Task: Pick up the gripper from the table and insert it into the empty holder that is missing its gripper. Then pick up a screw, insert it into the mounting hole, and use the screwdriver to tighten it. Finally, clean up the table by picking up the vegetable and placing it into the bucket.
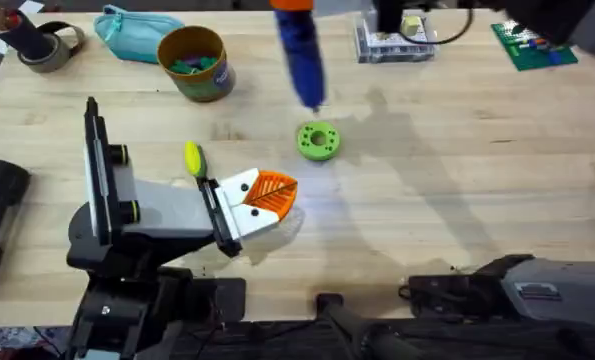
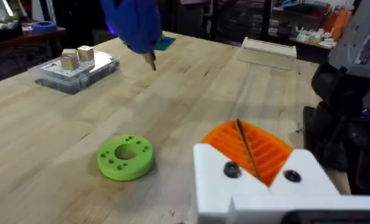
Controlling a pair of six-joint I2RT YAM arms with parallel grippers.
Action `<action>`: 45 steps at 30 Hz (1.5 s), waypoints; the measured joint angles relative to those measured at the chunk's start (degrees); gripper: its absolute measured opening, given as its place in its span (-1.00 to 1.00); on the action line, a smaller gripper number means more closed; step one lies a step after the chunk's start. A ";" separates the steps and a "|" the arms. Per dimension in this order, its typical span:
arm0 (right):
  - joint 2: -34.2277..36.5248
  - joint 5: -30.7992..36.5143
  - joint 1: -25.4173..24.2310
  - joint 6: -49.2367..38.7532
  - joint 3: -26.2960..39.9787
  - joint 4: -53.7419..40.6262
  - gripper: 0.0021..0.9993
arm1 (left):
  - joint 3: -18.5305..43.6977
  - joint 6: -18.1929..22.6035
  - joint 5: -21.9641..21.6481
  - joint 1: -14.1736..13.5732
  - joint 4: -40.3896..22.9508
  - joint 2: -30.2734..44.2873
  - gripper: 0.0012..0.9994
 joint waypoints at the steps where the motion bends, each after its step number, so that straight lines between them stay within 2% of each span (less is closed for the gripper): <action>1: 0.00 2.29 -0.88 -2.80 0.71 -4.23 -0.93 | 0.00 0.00 -0.01 0.00 0.00 -0.02 -0.97; 6: 0.00 17.48 -3.60 -16.88 2.01 -21.52 -0.93 | 0.00 0.00 0.00 0.00 0.02 -0.02 -0.97; 10: 0.02 28.42 -3.71 -23.91 2.08 -27.33 -0.92 | 0.00 0.00 0.00 0.00 0.00 0.00 -0.97; 16: 0.78 36.28 -3.76 -28.17 2.35 -41.13 -0.93 | 0.00 0.00 0.00 0.00 0.00 0.01 -0.97; 24: 1.84 40.02 -4.10 -32.50 2.35 -41.94 -0.93 | 0.00 0.00 0.00 0.00 0.11 -0.02 -0.97; 32: 2.94 55.18 -7.19 -38.24 2.38 -41.85 -0.94 | 0.00 0.00 0.00 0.00 0.11 -0.02 -0.97; 39: 12.14 60.61 -10.98 -50.43 2.44 -41.20 -0.94 | 0.00 0.00 -0.02 0.00 0.13 -0.01 -0.98; 45: 20.59 63.68 -11.09 -56.23 2.44 -39.02 -0.95 | 0.00 0.00 -0.39 0.00 0.13 -0.01 -0.98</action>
